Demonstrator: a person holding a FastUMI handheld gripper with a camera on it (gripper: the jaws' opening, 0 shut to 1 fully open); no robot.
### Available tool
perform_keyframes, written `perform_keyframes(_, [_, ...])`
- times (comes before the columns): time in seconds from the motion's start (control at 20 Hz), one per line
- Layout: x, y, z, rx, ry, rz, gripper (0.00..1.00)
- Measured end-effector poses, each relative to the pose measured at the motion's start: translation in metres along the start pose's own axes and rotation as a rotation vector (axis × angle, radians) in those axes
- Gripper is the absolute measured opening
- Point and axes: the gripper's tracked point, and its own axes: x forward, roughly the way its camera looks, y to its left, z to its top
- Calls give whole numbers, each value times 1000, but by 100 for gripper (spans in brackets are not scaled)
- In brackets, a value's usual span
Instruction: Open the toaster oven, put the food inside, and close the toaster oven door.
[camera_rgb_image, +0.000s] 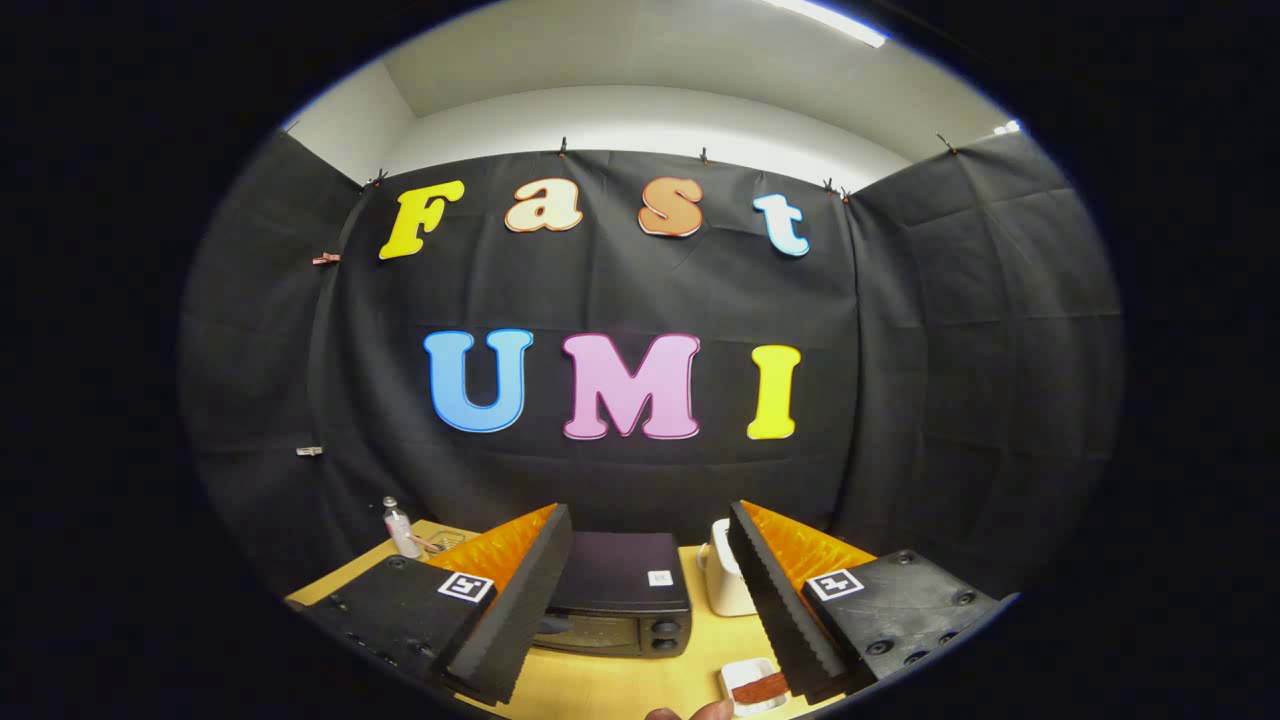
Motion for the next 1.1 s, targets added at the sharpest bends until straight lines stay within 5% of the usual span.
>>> perform_keyframes(1.1, [103,120,-232,9,378,50,98])
